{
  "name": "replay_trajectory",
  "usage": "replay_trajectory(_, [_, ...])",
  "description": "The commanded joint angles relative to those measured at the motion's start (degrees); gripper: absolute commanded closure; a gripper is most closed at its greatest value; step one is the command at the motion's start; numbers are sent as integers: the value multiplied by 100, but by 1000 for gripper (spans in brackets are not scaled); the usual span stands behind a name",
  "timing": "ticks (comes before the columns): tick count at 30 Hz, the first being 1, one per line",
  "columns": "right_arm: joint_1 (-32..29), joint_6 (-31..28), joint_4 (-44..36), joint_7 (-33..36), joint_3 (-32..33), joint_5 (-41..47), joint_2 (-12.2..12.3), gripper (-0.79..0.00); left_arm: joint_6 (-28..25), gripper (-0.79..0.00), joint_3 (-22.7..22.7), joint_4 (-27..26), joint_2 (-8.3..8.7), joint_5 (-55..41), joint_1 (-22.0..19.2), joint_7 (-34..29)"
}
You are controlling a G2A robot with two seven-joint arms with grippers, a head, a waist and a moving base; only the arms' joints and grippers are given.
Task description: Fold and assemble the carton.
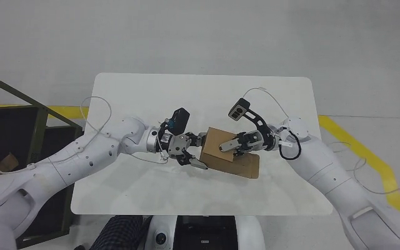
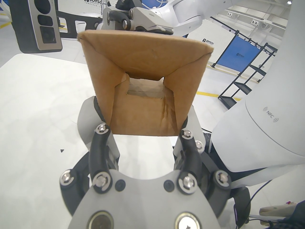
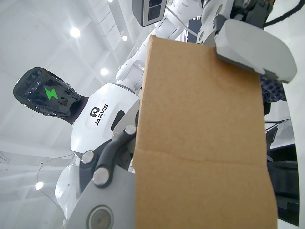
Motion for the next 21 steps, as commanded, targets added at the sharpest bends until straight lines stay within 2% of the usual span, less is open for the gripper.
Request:
replay_trajectory(1, [0,0,19,0,2,5,-5,-573,0,-416,21,17,-5,6,-9,46])
replay_trajectory(2, [1,0,27,0,3,8,-8,-720,0,-416,21,26,-7,10,-4,71])
replay_trajectory(5, [-2,0,58,0,12,16,-17,-782,0,-406,21,65,-7,30,6,143])
replay_trajectory(13, [-71,0,140,0,111,57,0,-785,0,-406,21,146,44,140,29,452])
replay_trajectory(19, [-225,0,309,0,444,-148,104,-785,0,-406,-11,209,140,291,32,740])
replay_trajectory(21, [-287,-19,360,-19,609,-367,159,-727,0,-403,-39,225,177,339,40,820])
